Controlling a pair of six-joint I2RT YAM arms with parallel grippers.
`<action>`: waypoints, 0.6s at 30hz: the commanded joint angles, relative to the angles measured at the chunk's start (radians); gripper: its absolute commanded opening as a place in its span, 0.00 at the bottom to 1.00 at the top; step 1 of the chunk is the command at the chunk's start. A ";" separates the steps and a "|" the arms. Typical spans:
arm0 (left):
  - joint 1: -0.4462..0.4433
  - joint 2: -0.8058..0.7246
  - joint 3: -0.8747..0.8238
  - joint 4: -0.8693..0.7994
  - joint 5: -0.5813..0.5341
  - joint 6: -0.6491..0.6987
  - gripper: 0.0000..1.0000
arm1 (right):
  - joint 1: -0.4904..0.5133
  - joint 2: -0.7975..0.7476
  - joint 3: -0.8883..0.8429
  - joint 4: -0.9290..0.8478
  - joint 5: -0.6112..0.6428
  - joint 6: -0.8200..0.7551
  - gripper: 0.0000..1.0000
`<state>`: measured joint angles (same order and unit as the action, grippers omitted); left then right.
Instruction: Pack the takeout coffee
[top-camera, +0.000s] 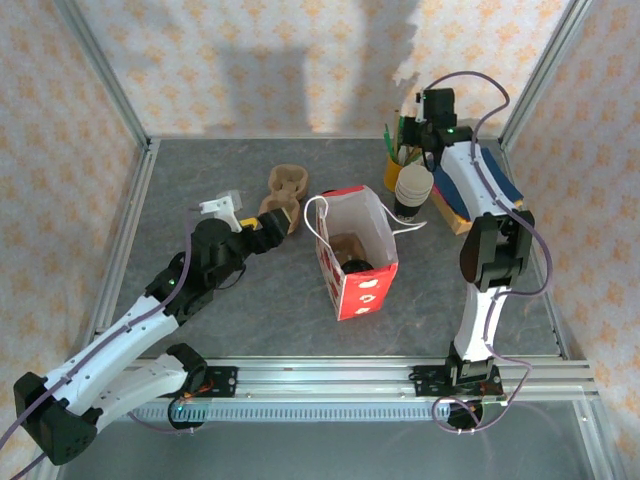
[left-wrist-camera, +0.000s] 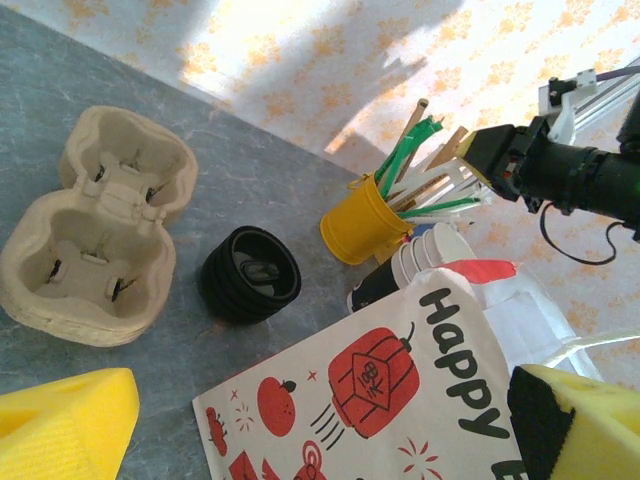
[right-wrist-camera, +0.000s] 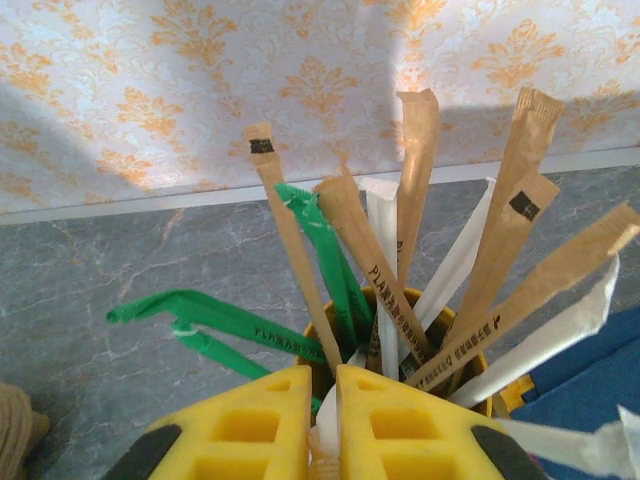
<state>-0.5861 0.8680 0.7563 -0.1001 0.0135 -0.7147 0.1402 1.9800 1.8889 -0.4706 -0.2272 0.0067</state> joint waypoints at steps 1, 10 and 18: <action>0.009 -0.015 -0.011 0.024 -0.018 -0.014 0.96 | -0.008 -0.050 -0.012 0.024 -0.009 0.015 0.12; 0.009 -0.027 -0.008 0.013 -0.033 -0.009 0.96 | -0.007 -0.174 -0.016 0.049 0.016 0.022 0.03; 0.009 -0.027 -0.009 0.014 -0.038 -0.009 0.96 | -0.007 -0.407 -0.109 0.108 -0.010 0.025 0.00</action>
<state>-0.5861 0.8566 0.7525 -0.1001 -0.0059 -0.7177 0.1402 1.6630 1.8000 -0.4191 -0.2337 0.0242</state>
